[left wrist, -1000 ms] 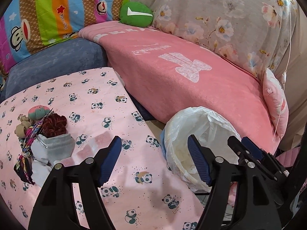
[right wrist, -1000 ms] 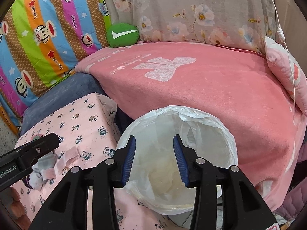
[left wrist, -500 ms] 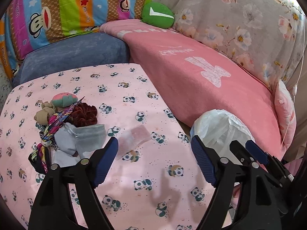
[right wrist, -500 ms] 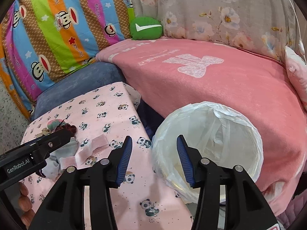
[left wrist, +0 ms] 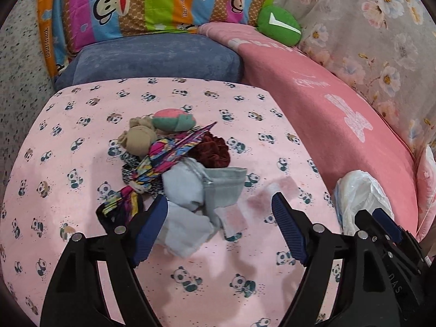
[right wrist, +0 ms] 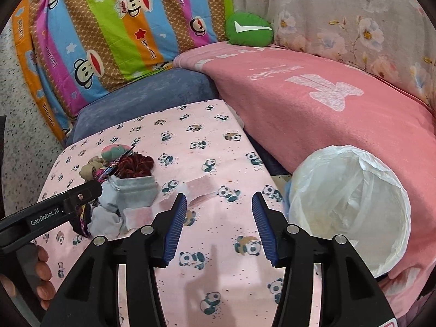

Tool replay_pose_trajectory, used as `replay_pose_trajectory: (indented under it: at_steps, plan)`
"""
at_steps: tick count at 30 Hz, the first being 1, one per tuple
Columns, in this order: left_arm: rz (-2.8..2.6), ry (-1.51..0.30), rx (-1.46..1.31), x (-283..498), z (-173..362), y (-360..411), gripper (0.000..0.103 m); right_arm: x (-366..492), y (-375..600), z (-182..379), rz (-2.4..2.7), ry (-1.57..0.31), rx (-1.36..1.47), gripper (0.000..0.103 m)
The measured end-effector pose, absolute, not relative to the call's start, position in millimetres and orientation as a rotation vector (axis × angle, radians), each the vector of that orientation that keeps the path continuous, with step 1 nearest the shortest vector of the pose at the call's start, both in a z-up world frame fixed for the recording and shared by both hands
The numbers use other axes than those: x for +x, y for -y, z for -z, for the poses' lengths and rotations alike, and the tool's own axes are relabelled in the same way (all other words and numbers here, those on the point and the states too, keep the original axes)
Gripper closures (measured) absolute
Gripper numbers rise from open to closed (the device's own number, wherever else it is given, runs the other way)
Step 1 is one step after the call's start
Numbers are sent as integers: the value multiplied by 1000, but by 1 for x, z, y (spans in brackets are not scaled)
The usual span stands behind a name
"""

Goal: Collect trash
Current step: 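Return both tools to the pile over the umbrella and grey pouch, then grasp the colourful umbrella with the left gripper while the right gripper grasps the grey pouch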

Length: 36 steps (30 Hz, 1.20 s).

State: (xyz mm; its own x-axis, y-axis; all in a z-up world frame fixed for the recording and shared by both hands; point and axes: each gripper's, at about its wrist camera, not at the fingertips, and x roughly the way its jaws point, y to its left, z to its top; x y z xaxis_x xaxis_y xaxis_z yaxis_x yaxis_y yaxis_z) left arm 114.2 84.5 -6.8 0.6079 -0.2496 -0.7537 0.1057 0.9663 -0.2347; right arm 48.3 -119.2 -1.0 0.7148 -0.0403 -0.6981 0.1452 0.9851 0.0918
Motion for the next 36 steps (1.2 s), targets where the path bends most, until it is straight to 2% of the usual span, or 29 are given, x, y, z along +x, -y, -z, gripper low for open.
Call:
replay_pose_trajectory:
  at_steps: [13, 16, 25, 27, 32, 34, 36]
  plan:
    - [90, -942, -205, 137, 41, -150, 29, 86, 48, 23, -41, -836, 96, 54]
    - [91, -956, -197, 143, 49, -155, 32, 98, 34, 30, -64, -851, 85, 54]
    - [116, -1010, -221, 164, 72, -164, 47, 129, 11, 53, -99, -904, 88, 54]
    - [136, -1021, -226, 167, 76, -164, 56, 135, 8, 59, -105, -920, 86, 54]
    - [182, -1038, -240, 169, 82, -163, 70, 145, 1, 73, -121, -954, 84, 58]
    - [195, -1038, -243, 168, 82, -162, 75, 147, -2, 77, -132, -964, 80, 62]
    - [200, -1037, -244, 168, 81, -161, 78, 149, -5, 83, -144, -982, 76, 77]
